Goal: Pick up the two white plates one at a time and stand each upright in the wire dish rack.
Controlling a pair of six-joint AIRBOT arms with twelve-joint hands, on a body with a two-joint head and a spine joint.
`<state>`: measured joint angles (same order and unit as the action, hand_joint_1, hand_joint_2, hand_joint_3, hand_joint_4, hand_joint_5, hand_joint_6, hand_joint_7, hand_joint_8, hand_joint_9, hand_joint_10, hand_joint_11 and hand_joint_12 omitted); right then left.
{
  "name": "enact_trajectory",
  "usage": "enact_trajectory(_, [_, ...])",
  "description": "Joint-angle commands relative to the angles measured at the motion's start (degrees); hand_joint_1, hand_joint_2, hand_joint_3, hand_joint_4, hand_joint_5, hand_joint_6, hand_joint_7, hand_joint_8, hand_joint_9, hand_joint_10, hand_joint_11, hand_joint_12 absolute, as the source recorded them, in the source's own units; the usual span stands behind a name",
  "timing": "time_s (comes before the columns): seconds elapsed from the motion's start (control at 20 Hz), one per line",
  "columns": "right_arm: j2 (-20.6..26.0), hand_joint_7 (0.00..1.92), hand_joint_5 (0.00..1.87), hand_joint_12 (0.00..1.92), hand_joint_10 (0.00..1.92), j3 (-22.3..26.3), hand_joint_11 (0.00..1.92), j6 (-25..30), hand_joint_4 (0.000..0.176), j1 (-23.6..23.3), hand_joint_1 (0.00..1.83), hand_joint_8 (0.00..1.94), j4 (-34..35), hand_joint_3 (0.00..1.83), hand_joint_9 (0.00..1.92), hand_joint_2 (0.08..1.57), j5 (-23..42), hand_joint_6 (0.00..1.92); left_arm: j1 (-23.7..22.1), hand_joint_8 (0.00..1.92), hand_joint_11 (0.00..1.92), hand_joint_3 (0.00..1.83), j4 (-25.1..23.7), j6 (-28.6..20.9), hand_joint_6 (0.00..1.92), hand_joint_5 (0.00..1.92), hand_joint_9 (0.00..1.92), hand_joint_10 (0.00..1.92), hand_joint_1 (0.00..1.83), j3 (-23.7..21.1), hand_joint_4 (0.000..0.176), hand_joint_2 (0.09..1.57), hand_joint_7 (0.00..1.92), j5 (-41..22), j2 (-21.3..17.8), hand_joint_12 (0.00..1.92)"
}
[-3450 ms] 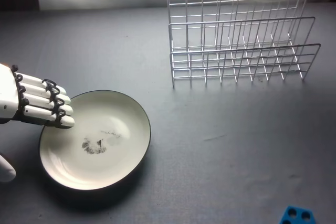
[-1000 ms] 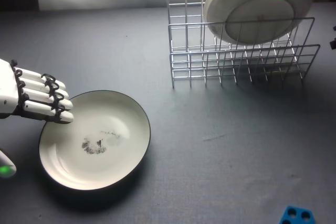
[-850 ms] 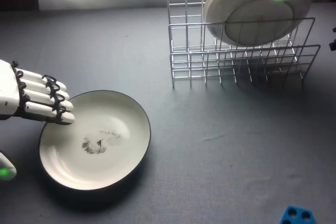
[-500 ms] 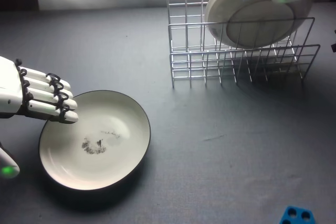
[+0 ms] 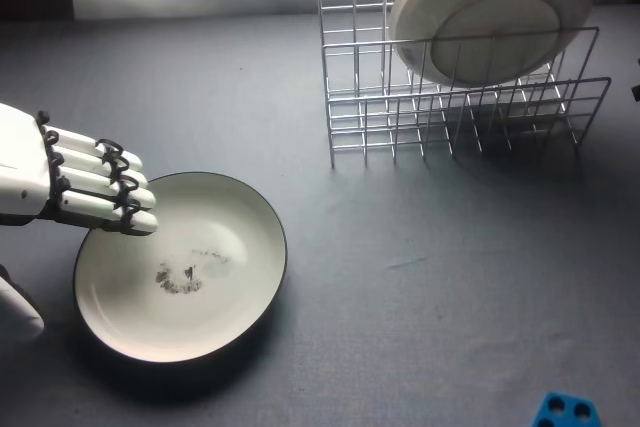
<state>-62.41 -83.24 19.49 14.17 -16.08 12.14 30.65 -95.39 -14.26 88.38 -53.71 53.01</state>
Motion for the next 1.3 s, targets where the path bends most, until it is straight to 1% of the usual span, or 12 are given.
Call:
enact_trajectory(0.0, [0.42,0.88,0.78,1.32,0.44,-0.39,0.40,0.67,0.000,-0.35,1.11,0.29,1.83,0.00,0.78,1.21,7.41,1.27,-0.69,0.00,0.00,0.00,2.88,-0.10,0.00,0.02,0.00,0.00,0.00,-0.07,0.000,1.04,0.01,-1.07,-0.90,0.00])
enact_trajectory(0.1, [0.41,0.87,0.77,1.32,0.44,-0.38,0.39,0.49,0.000,-0.31,1.10,0.27,1.82,0.00,0.77,1.22,7.41,1.29,-0.91,0.00,0.00,0.00,2.78,-0.10,0.01,0.03,0.00,0.00,0.00,-0.02,0.000,1.04,0.01,-1.07,-0.98,0.00])
enact_trajectory(0.15, [0.41,0.89,0.79,1.31,0.43,-0.38,0.39,0.46,0.000,-0.31,1.11,0.23,1.82,0.00,0.77,1.20,7.41,1.26,-1.10,0.01,0.00,0.00,2.72,-0.10,0.01,0.04,0.00,0.00,0.00,0.11,0.000,1.04,0.02,-1.06,-0.99,0.00])
enact_trajectory(0.2, [0.41,0.92,0.84,1.31,0.44,-0.38,0.41,0.34,0.000,-0.31,1.12,0.21,1.82,0.00,0.78,1.18,7.44,1.19,-1.27,0.01,0.00,0.00,2.71,-0.10,0.00,0.03,0.00,0.00,0.00,0.30,0.000,1.04,0.02,-0.95,-0.99,0.00])
enact_trajectory(0.25, [0.41,0.91,0.69,1.29,0.42,-0.37,0.39,0.33,0.000,-0.29,1.11,0.19,1.82,0.00,0.77,1.10,7.47,0.77,-1.37,0.01,0.00,0.00,2.70,-0.10,0.01,0.04,0.00,0.00,0.00,0.40,0.000,1.04,0.03,-0.94,-1.00,0.00])
enact_trajectory(0.3, [0.41,0.91,0.71,1.29,0.40,-0.36,0.37,0.33,0.000,-0.22,1.11,0.15,1.82,0.00,0.76,1.08,7.48,0.53,-1.45,0.00,0.00,0.00,2.47,-0.10,0.00,0.04,0.00,0.00,0.00,0.46,0.000,1.04,0.02,-0.94,-1.03,0.00])
enact_trajectory(0.35, [0.41,0.91,0.72,1.30,0.38,-0.36,0.36,0.30,0.000,-0.07,1.10,0.12,1.82,0.00,0.76,1.08,7.48,0.40,-1.43,0.00,0.00,0.00,2.01,-0.10,0.00,0.03,0.00,0.00,0.00,0.54,0.000,1.04,0.01,-0.94,-1.04,0.00])
enact_trajectory(0.4, [0.40,0.89,0.70,1.31,0.35,-0.36,0.32,0.18,0.000,0.09,1.07,0.08,1.81,0.00,0.73,1.09,7.51,0.33,-1.37,0.00,0.00,0.00,1.72,-0.10,0.00,0.03,0.00,0.00,0.00,0.63,0.000,1.04,0.01,-0.93,-1.01,0.00])
enact_trajectory(0.55, [0.39,0.84,0.66,1.32,0.30,-0.35,0.27,-0.30,0.000,0.53,1.03,0.03,1.81,0.00,0.69,1.09,7.96,0.22,-1.24,0.00,0.00,0.00,1.70,-0.10,0.00,0.04,0.00,0.00,0.00,0.62,0.000,1.04,0.02,-0.91,-0.99,0.00])
enact_trajectory(0.8, [0.40,0.79,0.60,1.34,0.28,-0.28,0.23,-0.81,0.000,0.77,1.02,0.00,1.81,0.00,0.66,1.09,8.08,0.14,-0.53,0.00,0.00,0.00,1.70,-0.09,0.00,0.04,0.00,0.00,0.00,0.72,0.000,1.04,0.02,-1.07,-0.96,0.00])
enact_trajectory(1.1, [0.48,0.79,0.64,1.33,0.28,-0.23,0.24,-1.41,0.000,0.51,1.05,0.01,1.81,0.00,0.68,1.06,8.96,0.12,0.12,0.00,0.00,0.00,1.57,-0.08,0.00,0.05,0.00,0.00,0.00,0.60,0.000,1.04,0.03,-1.10,-0.87,0.00])
enact_trajectory(1.25, [0.75,0.77,0.62,1.34,0.27,-0.19,0.19,-1.52,0.000,0.05,1.03,0.00,1.83,0.00,0.65,1.07,9.69,0.10,0.54,0.00,0.00,0.00,1.57,-0.08,0.00,0.03,0.00,0.00,0.00,0.28,0.000,1.04,0.02,-1.39,-0.89,0.00])
